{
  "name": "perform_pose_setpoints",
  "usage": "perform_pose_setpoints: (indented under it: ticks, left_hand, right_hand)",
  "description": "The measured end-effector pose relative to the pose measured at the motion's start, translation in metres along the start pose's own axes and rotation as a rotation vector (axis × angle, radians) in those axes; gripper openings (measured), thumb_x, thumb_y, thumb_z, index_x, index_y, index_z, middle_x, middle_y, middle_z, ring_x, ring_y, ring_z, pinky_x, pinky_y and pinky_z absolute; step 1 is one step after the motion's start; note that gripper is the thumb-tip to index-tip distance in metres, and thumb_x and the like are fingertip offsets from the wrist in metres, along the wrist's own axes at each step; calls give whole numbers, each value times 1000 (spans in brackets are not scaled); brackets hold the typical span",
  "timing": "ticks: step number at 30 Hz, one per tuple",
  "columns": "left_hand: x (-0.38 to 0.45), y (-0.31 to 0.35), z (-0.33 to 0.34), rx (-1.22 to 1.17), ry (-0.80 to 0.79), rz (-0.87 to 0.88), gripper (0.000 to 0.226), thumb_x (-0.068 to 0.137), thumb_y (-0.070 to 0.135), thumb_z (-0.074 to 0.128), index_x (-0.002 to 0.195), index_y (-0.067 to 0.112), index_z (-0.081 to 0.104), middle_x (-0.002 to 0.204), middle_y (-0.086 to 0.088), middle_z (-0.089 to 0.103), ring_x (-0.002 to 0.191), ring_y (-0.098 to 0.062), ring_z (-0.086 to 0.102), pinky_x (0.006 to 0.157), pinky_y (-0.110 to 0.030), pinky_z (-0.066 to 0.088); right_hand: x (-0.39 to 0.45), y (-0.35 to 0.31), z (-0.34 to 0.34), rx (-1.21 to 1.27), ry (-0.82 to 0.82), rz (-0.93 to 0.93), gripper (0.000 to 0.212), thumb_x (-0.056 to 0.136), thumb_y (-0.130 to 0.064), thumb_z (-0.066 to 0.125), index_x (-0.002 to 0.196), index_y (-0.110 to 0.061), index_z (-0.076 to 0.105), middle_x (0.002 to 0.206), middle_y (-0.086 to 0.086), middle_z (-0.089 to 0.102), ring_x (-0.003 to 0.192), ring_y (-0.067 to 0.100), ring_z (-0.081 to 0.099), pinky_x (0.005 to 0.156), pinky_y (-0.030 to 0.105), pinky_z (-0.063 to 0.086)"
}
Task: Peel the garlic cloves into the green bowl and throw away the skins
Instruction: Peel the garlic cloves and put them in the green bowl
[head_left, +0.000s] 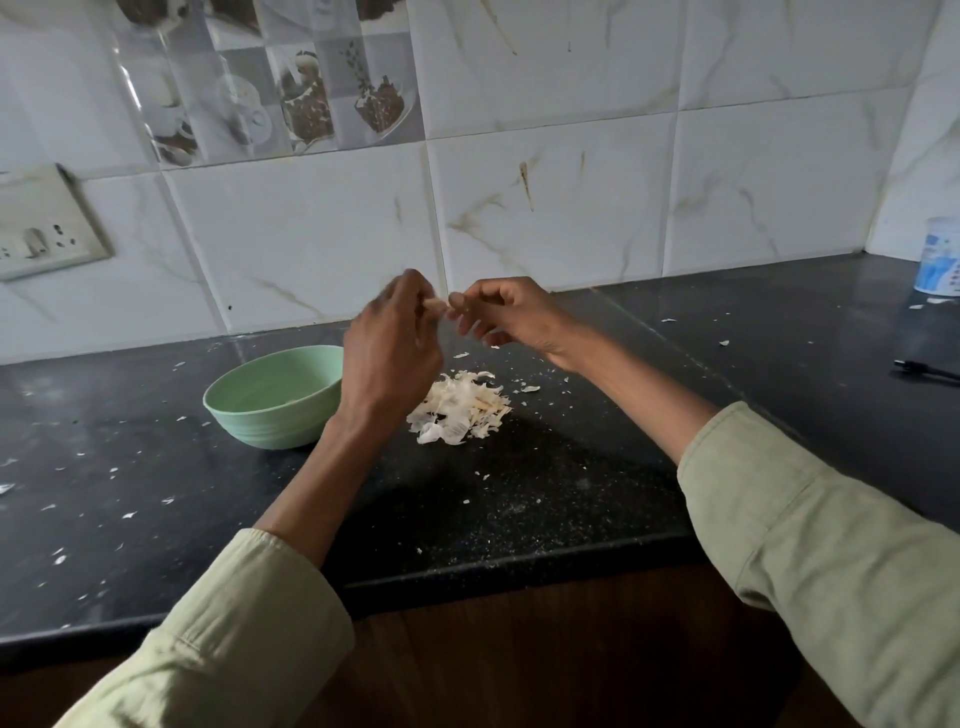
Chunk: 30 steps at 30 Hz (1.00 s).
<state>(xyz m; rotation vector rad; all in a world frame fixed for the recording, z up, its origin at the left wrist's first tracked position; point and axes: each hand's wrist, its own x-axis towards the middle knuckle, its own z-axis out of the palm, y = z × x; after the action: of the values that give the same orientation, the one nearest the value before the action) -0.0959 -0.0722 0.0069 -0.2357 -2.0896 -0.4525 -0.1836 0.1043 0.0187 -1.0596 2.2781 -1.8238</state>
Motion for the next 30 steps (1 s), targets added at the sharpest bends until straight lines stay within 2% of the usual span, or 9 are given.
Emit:
perform_pose_setpoints:
  ticks: [3, 6, 13, 17, 20, 24, 26, 28, 30]
  left_hand:
    - [4, -1, -16, 191, 149, -90, 3, 98, 16, 49, 99, 13, 49, 83, -1, 55, 65, -23, 48, 68, -41, 44]
    - [7, -10, -29, 304, 221, -317, 8, 90, 14, 44, 94, 11, 50, 79, -3, 51, 69, -27, 45, 77, -44, 37]
    - [11, -21, -36, 423, 77, -594, 13, 74, 2, 42, 66, 8, 50, 63, -9, 51, 65, -33, 47, 92, -52, 40]
    - [10, -23, -32, 424, 58, -523, 18, 76, 0, 43, 68, 9, 56, 65, -8, 55, 68, -32, 50, 90, -50, 37]
    - [11, -18, -27, 303, 81, -278, 22, 84, -3, 45, 72, 12, 55, 72, -5, 57, 74, -28, 48, 76, -43, 41]
    - [7, -11, -3, 4, -84, -75, 21, 95, 0, 47, 87, 13, 63, 89, 0, 65, 88, -18, 55, 70, -29, 42]
    - [3, -16, 12, -106, -232, -113, 20, 101, 9, 47, 95, 15, 65, 100, 2, 65, 95, -16, 58, 76, -27, 45]
    - [-2, -22, 21, -158, -355, -183, 26, 108, 25, 44, 104, 13, 67, 111, -1, 67, 102, -19, 61, 88, -39, 52]
    - [-7, -28, 22, -235, -469, -301, 42, 113, 37, 36, 113, 12, 69, 119, -4, 69, 110, -21, 63, 97, -41, 49]
  right_hand:
    - [-1, 2, 5, -194, -44, -43, 35, 94, -48, 70, 98, -14, 76, 92, 4, 79, 77, 6, 66, 73, 23, 52]
    - [1, 9, 9, -398, -101, -75, 40, 91, -53, 72, 94, -13, 77, 91, 2, 78, 75, 4, 66, 74, 23, 48]
    - [-1, 5, 7, -496, -243, -38, 38, 90, -43, 77, 106, -9, 75, 102, 0, 77, 87, 6, 69, 75, 18, 49]
    - [-6, -5, 3, -642, -501, -7, 52, 91, -47, 75, 137, -28, 61, 143, -8, 59, 112, -1, 57, 86, 19, 42]
    - [-9, -3, 4, -722, -643, 17, 64, 88, -50, 77, 146, -40, 50, 156, -11, 45, 130, 8, 45, 100, 31, 41]
    - [-5, 1, 5, -762, -580, -16, 60, 89, -39, 79, 142, -21, 58, 146, -1, 55, 121, 16, 56, 93, 23, 50]
    - [-5, 1, 6, -783, -525, -50, 57, 88, -37, 79, 138, -16, 61, 140, 1, 61, 115, 17, 61, 87, 17, 49]
    - [-4, 5, 5, -780, -449, -31, 50, 87, -29, 81, 132, -13, 66, 127, 1, 69, 102, 13, 68, 82, 23, 55]
    - [-1, 9, 4, -745, -379, -5, 31, 89, -13, 78, 118, -7, 72, 108, 6, 73, 82, 8, 69, 73, 25, 57]
